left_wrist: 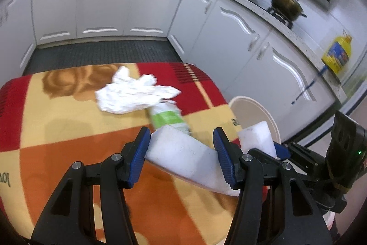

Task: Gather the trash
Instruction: 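Carry both white foam blocks in both tools over the beige bin, then open both tools to drop the foam blocks into the bin, then move both open tools back over the table toward the tissue and bag, then grasp the white tissue with the left tool while the right tool grasps the green-labelled bag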

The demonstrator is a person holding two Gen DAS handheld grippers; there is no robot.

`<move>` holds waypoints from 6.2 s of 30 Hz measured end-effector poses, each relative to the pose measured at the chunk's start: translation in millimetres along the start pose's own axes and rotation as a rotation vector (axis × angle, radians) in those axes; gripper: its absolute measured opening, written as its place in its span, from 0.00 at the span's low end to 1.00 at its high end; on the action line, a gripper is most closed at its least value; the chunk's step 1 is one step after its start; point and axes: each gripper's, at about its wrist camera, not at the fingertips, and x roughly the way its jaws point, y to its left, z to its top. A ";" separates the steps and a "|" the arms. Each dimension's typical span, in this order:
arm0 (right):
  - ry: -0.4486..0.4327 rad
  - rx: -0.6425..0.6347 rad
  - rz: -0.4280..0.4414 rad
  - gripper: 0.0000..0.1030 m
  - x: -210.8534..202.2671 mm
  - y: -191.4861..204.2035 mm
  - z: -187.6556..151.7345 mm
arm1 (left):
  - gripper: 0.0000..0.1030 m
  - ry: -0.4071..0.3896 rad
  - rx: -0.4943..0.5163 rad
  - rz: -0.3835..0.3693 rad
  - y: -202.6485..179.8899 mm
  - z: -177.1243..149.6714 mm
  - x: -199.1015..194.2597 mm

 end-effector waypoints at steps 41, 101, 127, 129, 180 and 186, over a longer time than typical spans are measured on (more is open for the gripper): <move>-0.021 0.299 -0.235 0.36 -70.3 -169.2 -58.4 | 0.53 0.111 0.192 -0.113 -170.1 11.1 130.7; 0.060 0.416 -0.284 0.50 -35.3 -210.2 -73.8 | 0.61 0.155 0.209 -0.080 -180.1 3.8 168.8; 0.031 0.269 -0.143 0.59 -21.3 -107.8 -31.7 | 0.61 0.042 0.082 0.081 -54.1 0.6 56.7; 0.039 0.255 -0.127 0.60 -15.6 -99.1 -29.0 | 0.61 0.035 0.056 0.102 -34.3 1.3 47.9; 0.097 0.164 -0.025 0.38 66.0 -39.6 16.6 | 0.34 0.092 -0.026 0.187 71.0 51.2 119.4; 0.061 0.155 -0.004 0.38 51.2 -35.5 16.5 | 0.22 0.069 -0.052 0.138 67.3 41.7 90.3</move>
